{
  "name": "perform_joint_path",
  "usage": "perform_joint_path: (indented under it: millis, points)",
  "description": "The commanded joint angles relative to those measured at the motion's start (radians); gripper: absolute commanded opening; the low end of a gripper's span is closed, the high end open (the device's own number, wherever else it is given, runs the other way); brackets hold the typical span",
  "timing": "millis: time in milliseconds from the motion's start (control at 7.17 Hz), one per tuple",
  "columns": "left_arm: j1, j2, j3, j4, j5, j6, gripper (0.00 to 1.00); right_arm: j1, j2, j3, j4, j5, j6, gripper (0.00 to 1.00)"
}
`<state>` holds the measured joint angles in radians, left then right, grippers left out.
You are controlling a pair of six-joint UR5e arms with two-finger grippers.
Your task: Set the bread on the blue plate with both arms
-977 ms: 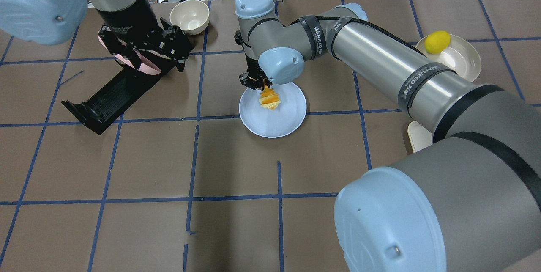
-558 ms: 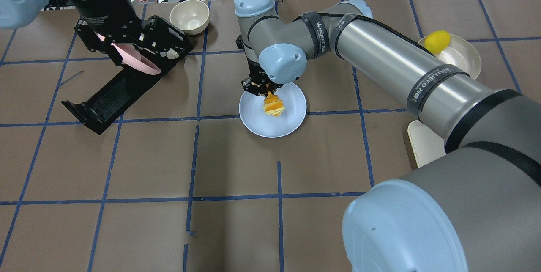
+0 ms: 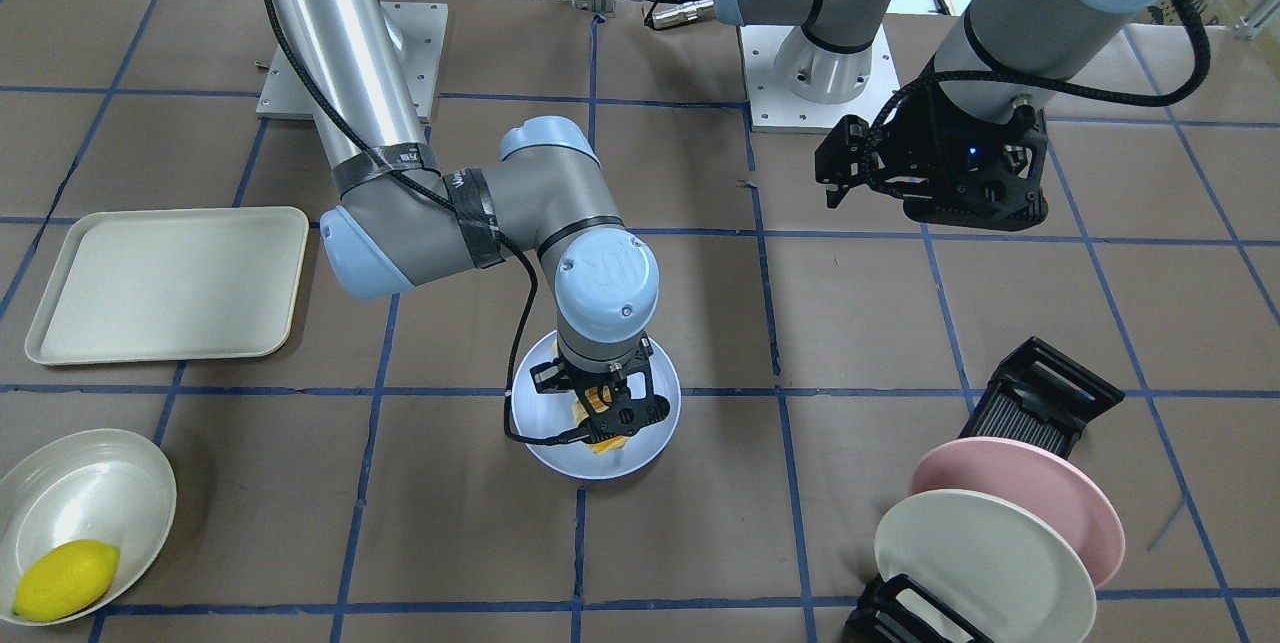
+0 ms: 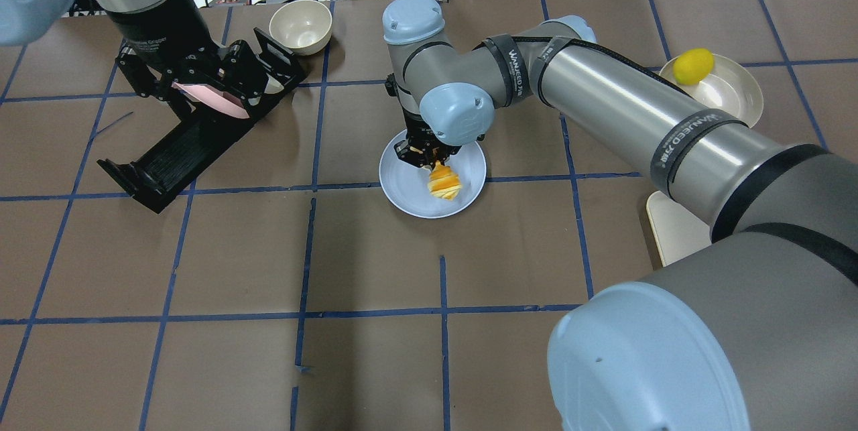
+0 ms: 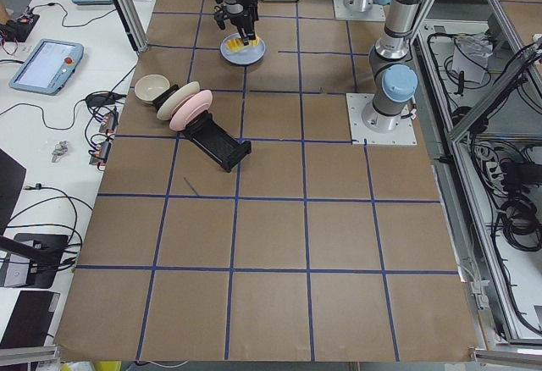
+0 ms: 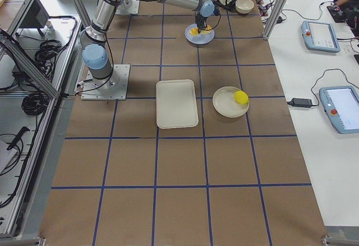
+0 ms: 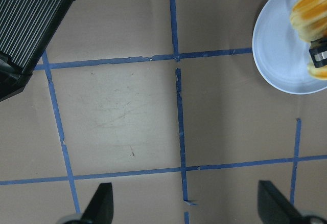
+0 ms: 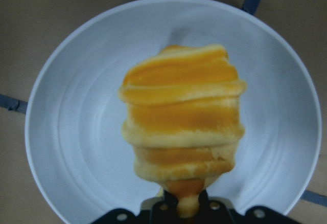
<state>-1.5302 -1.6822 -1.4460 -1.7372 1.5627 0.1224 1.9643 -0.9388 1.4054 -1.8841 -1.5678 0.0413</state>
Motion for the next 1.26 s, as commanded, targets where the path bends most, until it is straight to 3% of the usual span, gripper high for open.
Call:
perform_joint_path:
  millis: [0,419,837,977,1116]
  points:
    - [0.001,-0.013,0.018,-0.005,0.003,0.005,1.00,0.005,0.002,0.001,-0.004,-0.050,-0.050,0.99]
    - [-0.010,0.002,0.013,-0.004,-0.006,-0.012,1.00,0.004,0.000,0.001,-0.001,-0.052,-0.058,1.00]
    - [-0.031,0.001,0.016,0.008,0.002,-0.009,1.00,-0.077,-0.063,-0.110,0.023,-0.054,-0.061,1.00]
    - [-0.031,0.002,0.016,0.008,0.008,-0.009,1.00,-0.153,-0.087,-0.174,0.204,-0.041,-0.057,1.00]
    - [-0.031,0.002,0.016,0.008,0.010,-0.009,1.00,-0.232,-0.097,-0.236,0.291,-0.031,-0.049,1.00]
